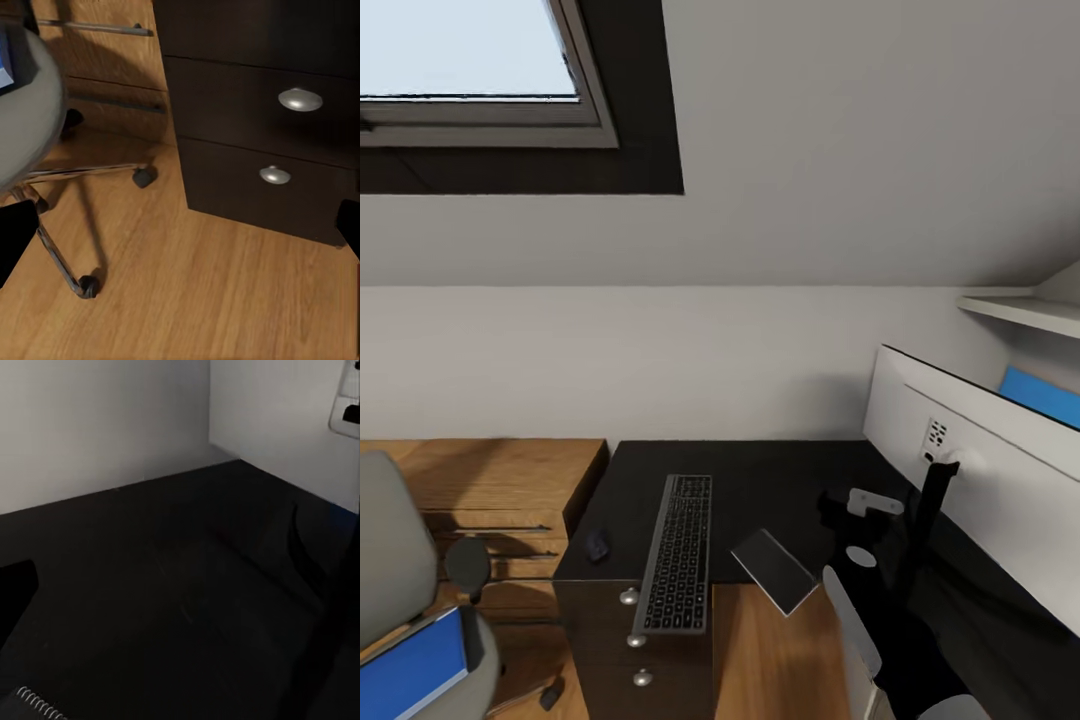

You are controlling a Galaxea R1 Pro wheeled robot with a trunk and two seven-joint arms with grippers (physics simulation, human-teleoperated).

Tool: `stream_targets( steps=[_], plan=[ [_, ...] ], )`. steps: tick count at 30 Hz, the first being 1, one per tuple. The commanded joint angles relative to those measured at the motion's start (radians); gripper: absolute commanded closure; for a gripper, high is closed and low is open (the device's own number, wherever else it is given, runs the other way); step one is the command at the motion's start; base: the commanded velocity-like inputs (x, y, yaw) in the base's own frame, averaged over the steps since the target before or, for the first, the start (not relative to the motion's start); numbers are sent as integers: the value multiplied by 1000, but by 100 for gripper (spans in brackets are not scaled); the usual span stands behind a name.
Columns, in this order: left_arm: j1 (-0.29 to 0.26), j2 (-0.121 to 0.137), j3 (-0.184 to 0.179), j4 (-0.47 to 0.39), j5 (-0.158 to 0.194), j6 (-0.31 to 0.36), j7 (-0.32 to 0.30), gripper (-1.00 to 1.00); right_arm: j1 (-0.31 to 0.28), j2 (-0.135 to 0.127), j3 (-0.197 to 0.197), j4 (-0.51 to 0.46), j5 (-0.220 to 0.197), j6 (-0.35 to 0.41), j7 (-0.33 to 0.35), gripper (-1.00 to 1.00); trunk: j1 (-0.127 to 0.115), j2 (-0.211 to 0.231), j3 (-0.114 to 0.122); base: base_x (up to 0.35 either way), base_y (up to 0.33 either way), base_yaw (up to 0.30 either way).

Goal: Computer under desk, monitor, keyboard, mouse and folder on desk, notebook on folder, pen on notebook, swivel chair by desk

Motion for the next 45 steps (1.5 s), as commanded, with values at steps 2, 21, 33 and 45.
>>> stream_targets(
  steps=[2, 21, 33, 45],
  plan=[
    [-1, 1, -9, 0, 6, -4, 8, -100, -1, -12, 3, 16, 0, -7, 8, -100, 1, -1, -2, 140, -144, 47],
    [-1, 1, -9, 2, 5, -4, 9, -100, -3, -64, -5, 252, 45, -228, 109, -100, 1, -1, -2, 20, -21, 7],
    [-1, 1, -9, 2, 6, -5, 9, -100, -8, -73, -70, 322, 40, -229, 109, -100, 1, -1, -2, 0, 0, 0],
    [-1, 1, -9, 3, 6, -3, 11, -100, -66, -93, -88, 464, 33, -281, 108, -100, 1, -1, -2, 0, 0, 0]
  ],
)
